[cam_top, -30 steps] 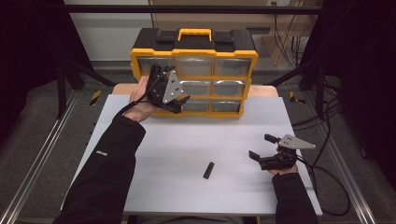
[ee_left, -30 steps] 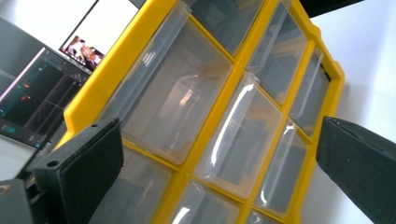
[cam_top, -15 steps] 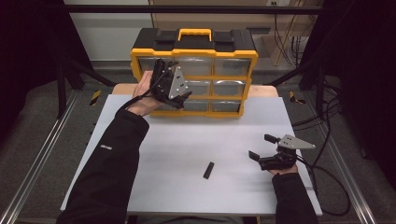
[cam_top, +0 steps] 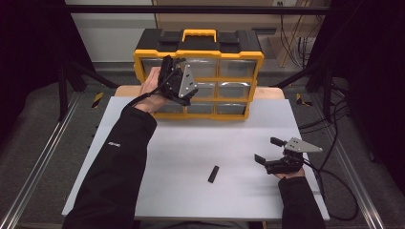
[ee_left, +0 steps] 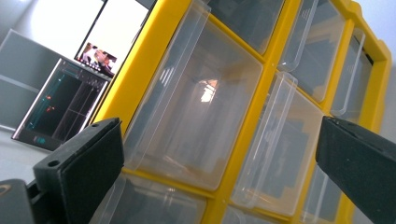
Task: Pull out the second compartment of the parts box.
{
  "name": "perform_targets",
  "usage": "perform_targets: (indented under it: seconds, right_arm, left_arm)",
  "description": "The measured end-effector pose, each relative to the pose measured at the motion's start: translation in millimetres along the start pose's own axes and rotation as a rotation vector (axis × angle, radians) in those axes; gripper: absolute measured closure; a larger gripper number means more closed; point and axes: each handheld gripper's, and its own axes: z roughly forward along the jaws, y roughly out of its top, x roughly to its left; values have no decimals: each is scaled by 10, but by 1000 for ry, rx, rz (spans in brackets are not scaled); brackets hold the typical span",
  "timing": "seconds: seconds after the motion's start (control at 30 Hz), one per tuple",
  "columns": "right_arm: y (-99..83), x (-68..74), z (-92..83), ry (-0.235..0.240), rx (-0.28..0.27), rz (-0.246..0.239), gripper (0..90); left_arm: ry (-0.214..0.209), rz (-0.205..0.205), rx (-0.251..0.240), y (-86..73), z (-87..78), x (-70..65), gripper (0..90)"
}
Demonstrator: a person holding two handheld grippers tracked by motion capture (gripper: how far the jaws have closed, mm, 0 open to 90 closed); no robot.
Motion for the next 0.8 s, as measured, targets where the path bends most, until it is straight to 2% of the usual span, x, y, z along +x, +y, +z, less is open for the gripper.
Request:
perform_targets:
  seconds: [0.1,0.4,0.63,0.8]
  right_arm:
    - [1,-1,-2,0,0,-2,3]
    - [0,0,0,-1,-1,-4,2]
    - [-1,1,2,0,2,-2,2]
    - [0,0,0,-1,0,-3,3]
  left_arm:
    - [4,31,14,23,39,-2,11]
    - [23,67,29,95,132,26,15]
    - [38,89,47,85,199,48,24]
    - [56,131,41,68,222,25,35]
